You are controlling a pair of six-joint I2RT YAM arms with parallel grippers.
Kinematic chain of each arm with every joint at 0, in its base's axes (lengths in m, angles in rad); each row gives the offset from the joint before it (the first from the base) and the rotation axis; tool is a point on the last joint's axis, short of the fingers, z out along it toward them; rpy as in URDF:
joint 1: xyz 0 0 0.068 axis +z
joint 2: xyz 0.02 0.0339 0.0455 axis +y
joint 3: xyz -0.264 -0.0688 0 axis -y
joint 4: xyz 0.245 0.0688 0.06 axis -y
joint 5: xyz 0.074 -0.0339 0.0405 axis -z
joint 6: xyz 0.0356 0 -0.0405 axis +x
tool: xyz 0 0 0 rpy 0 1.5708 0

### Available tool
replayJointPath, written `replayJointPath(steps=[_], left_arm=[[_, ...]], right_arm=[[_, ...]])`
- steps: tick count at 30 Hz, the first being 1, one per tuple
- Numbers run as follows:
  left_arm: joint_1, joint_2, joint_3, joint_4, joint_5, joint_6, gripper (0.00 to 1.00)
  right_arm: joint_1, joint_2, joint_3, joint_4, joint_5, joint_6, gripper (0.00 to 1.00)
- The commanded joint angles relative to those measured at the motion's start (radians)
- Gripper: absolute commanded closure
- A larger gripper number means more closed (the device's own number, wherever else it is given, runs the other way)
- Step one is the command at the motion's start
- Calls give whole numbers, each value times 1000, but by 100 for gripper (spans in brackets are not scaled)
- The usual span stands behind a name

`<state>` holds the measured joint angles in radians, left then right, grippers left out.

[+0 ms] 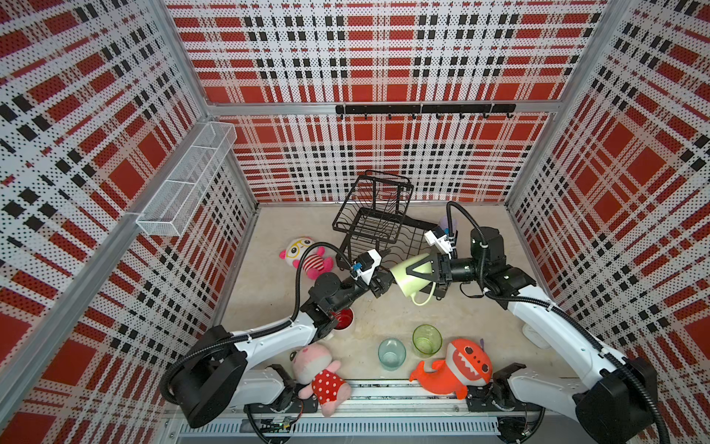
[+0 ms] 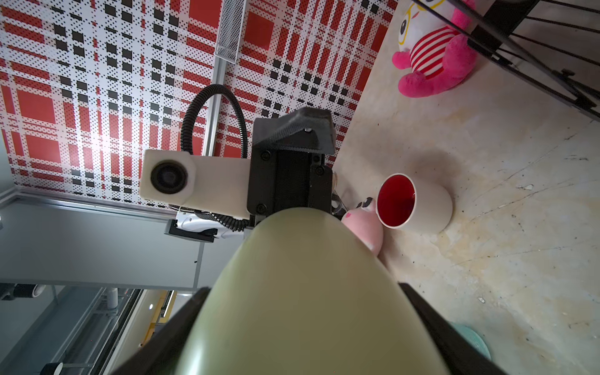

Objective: Load cups into a dish rack
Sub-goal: Place the cup upside down at the dish rack.

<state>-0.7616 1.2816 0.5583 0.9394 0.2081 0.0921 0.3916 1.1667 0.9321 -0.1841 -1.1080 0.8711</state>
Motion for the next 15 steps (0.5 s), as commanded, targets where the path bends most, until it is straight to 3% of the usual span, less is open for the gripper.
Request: replayJointPath(steps=[1, 8, 15], left_arm=[[4, -31, -5, -11, -42, -6, 23], [-1, -66, -25, -97, -48, -39, 9], [-7, -110, -58, -137, -67, -38, 7]], right_arm=[[-23, -3, 33, 28, -35, -14, 27], [-120, -19, 24, -11, -38, -57, 27], [-214, 6, 57, -187, 52, -215, 27]])
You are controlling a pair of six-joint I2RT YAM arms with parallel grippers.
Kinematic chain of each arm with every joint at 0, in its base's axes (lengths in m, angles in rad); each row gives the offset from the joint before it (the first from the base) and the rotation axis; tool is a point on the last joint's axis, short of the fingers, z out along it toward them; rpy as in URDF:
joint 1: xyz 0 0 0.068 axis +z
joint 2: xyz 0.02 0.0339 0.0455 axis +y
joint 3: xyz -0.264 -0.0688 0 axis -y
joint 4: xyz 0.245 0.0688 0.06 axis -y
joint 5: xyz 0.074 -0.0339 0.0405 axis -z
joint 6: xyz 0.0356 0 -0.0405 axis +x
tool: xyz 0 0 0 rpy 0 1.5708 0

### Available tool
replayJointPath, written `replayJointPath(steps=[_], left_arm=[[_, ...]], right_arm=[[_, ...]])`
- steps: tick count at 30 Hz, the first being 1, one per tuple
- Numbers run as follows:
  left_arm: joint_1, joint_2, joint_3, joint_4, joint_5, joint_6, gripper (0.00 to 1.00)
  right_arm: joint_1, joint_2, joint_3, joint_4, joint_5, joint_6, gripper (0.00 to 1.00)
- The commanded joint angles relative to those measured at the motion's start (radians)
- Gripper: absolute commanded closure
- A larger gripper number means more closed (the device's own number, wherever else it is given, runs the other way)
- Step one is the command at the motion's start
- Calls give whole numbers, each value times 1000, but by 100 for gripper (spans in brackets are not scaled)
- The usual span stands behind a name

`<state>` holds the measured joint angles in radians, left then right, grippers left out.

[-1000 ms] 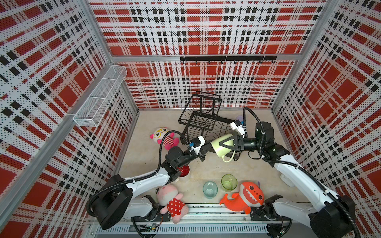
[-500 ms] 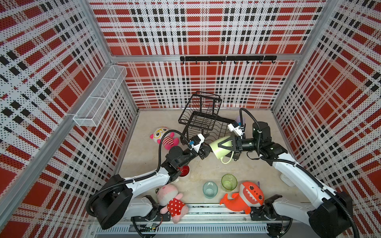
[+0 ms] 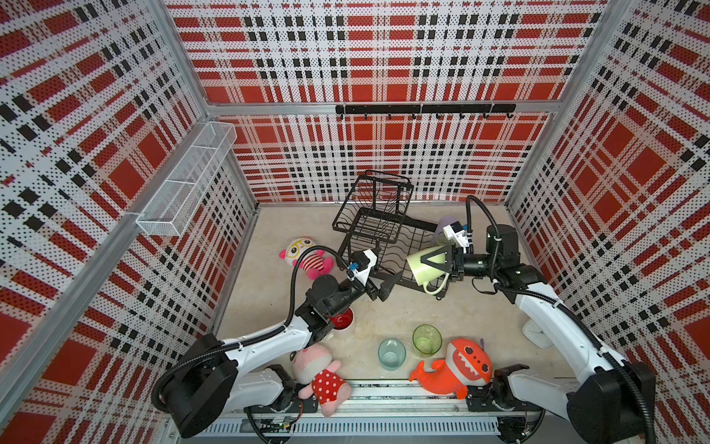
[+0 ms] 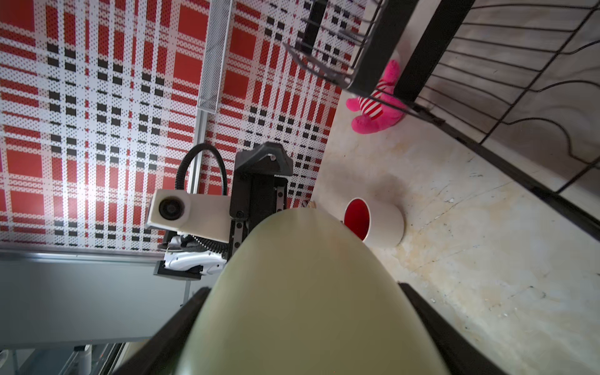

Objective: Load cups into a dish rack
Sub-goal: Place the cup upside down at the dish rack.

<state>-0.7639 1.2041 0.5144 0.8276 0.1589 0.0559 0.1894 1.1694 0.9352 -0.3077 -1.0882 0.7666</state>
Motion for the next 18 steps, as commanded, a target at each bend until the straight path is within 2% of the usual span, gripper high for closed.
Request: replayJointPath(steps=[1, 5, 7, 12, 18], left_arm=[[-5, -41, -16, -36, -23, 2, 6], [-5, -71, -23, -65, -38, 11, 6], [-5, -82, -26, -71, -41, 9, 6], [-5, -107, -27, -89, -51, 10, 6], [-5, -122, -28, -102, -66, 16, 6]], right_arm=[[-11, 15, 75, -123, 77, -158, 27], [-11, 60, 129, -270, 268, -299, 27], [-11, 82, 140, -304, 316, -333, 28], [10, 114, 155, -315, 415, -354, 28], [103, 148, 224, -365, 638, -381, 29]])
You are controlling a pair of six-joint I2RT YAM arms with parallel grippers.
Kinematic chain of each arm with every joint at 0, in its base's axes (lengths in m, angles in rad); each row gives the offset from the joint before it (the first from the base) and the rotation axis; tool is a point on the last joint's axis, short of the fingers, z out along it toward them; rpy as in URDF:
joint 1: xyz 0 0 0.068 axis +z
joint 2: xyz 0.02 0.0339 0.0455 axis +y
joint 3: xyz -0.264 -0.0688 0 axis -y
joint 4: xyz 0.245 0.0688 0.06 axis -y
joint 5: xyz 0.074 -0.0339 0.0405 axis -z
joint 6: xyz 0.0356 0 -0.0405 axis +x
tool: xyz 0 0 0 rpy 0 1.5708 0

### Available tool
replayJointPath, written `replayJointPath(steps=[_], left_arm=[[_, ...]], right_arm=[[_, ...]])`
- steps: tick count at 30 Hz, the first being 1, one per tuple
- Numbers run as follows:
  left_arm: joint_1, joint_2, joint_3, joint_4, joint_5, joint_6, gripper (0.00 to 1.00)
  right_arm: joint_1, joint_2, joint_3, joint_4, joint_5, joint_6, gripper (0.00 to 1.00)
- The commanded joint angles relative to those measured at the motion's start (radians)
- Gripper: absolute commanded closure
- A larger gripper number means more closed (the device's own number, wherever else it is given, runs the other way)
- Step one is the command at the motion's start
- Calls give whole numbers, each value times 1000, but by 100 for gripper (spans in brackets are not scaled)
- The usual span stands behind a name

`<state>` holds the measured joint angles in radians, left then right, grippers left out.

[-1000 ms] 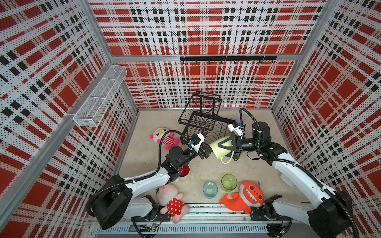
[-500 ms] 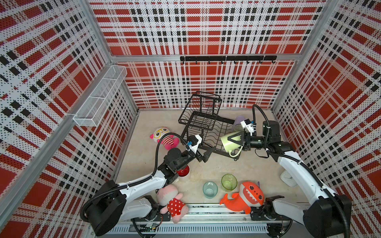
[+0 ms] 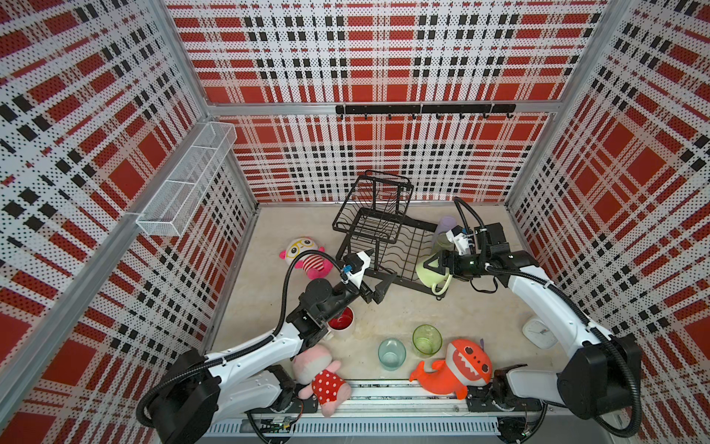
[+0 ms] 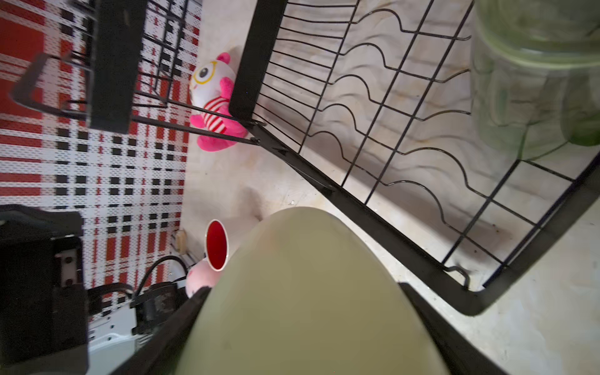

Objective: Load cups into a dish rack
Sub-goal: Place the cup upside down at the dish rack.

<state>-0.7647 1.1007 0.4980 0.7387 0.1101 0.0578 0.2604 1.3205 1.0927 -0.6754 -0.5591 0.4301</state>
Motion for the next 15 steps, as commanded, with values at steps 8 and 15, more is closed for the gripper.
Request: replayJointPath(steps=[8, 15], left_arm=[[-5, -40, -9, -33, -63, 10, 7], [-4, -59, -12, -38, -79, 14, 7]], right_arm=[[183, 51, 201, -23, 358, 16, 30], [206, 144, 346, -33, 501, 13, 30]])
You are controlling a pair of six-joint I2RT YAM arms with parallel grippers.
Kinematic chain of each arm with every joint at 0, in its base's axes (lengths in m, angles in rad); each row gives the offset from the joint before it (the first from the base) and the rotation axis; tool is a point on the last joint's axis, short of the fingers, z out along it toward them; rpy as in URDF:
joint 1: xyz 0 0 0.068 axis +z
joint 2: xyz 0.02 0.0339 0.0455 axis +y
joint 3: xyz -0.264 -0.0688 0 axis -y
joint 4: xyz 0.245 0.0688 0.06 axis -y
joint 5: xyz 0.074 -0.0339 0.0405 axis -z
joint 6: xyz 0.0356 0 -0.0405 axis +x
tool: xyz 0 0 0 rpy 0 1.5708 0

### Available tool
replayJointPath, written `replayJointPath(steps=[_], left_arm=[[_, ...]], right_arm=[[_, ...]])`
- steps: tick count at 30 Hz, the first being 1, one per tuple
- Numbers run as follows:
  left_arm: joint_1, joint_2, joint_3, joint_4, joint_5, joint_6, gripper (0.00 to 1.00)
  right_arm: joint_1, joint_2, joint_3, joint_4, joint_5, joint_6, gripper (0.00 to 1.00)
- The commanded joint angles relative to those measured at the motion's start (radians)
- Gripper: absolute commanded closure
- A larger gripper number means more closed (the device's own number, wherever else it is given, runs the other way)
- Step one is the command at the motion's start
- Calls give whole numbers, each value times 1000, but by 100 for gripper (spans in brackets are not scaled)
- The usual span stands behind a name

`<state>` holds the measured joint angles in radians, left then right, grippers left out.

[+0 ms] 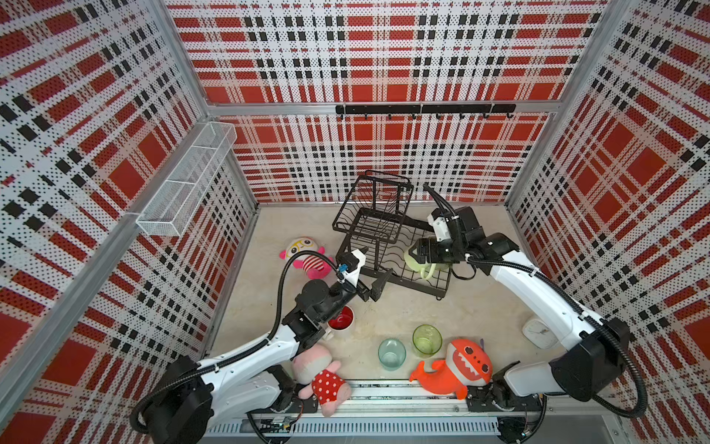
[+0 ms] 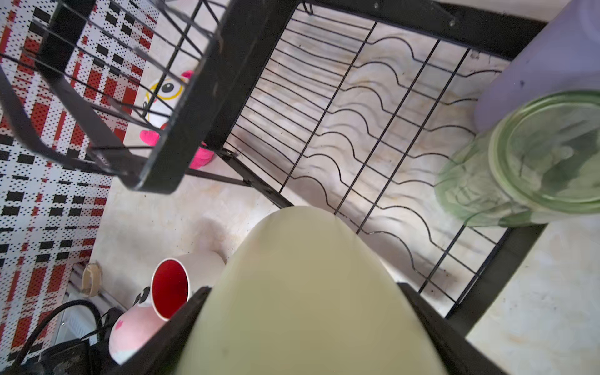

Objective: Load cups into a dish rack
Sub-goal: Place the cup upside down at the dish rack.

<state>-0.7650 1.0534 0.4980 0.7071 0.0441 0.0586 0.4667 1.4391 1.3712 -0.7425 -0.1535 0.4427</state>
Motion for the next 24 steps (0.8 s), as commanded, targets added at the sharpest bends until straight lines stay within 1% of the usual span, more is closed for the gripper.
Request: replayJointPath(steps=[1, 5, 10, 18, 24], left_arm=[[-3, -12, -12, -6, -11, 14, 7], [-6, -20, -17, -11, -9, 9, 7], [-7, -41, -31, -16, -24, 12, 7], [-6, -58, -42, -27, -38, 28, 7], [-4, -61, -32, -49, -47, 49, 7]], right_arm=[[0, 47, 93, 33, 103, -4, 30], [0, 138, 194, 19, 142, -22, 29], [-16, 244, 305, -17, 227, -56, 28], [-73, 354, 388, -3, 200, -65, 28], [-110, 430, 453, -7, 207, -78, 29]])
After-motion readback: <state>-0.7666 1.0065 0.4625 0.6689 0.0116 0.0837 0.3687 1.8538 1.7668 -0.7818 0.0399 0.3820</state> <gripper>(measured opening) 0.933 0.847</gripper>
